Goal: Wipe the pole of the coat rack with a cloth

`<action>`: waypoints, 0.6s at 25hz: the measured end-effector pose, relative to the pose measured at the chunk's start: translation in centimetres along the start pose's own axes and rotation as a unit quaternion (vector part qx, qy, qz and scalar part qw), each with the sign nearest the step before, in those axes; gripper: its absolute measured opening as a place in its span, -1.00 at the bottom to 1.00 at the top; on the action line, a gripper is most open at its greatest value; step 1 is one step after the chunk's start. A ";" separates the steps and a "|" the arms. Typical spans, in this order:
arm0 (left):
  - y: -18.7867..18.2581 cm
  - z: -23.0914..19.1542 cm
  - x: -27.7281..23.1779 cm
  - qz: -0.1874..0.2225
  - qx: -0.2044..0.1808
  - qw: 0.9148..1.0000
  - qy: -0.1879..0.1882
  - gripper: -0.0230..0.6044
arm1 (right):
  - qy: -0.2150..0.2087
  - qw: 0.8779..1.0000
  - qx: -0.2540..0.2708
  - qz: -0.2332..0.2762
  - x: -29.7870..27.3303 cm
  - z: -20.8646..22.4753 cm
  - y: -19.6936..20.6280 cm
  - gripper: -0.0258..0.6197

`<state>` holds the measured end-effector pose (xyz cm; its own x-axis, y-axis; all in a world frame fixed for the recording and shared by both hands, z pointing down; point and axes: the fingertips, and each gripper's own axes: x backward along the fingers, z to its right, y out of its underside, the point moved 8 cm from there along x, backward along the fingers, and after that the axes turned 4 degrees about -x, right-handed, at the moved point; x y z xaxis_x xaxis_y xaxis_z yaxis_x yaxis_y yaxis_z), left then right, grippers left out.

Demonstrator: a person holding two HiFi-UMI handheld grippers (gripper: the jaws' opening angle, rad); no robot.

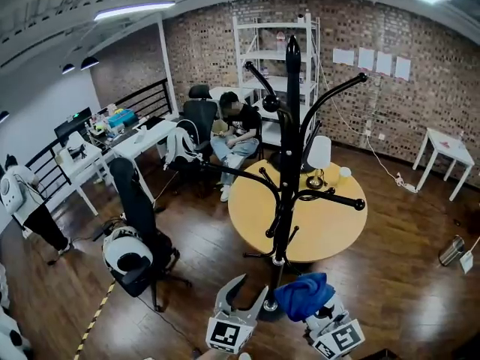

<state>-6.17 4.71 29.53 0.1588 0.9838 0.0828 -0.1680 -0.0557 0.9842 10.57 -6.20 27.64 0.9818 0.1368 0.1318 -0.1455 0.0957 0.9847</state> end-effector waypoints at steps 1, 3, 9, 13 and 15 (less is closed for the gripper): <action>-0.6 0.1 0.4 0.000 0.002 1.000 0.005 -0.31 | 0.006 1.000 0.002 0.002 0.6 -0.5 -0.6 -0.61; -1.4 0.4 1.1 0.003 0.007 1.000 0.010 -0.31 | 0.021 1.000 0.015 0.015 1.7 -0.9 -1.3 -0.61; -3.3 4.2 4.0 0.019 0.015 1.000 -0.012 -0.31 | 0.032 0.999 0.025 0.024 6.4 -1.2 -1.9 -0.61; -5.6 7.3 5.2 0.036 0.034 0.999 -0.014 -0.31 | 0.031 0.998 0.036 0.033 9.3 -1.1 -3.7 -0.61; -5.6 8.9 6.1 0.035 0.033 0.999 -0.008 -0.31 | 0.036 0.998 0.035 0.032 10.9 -1.2 -3.9 -0.61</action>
<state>4.35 9.51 25.93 0.1654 0.9742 0.1535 -0.1140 -0.1357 0.9842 21.64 -3.87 25.08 0.9589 0.2122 0.1886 -0.1965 0.0165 0.9804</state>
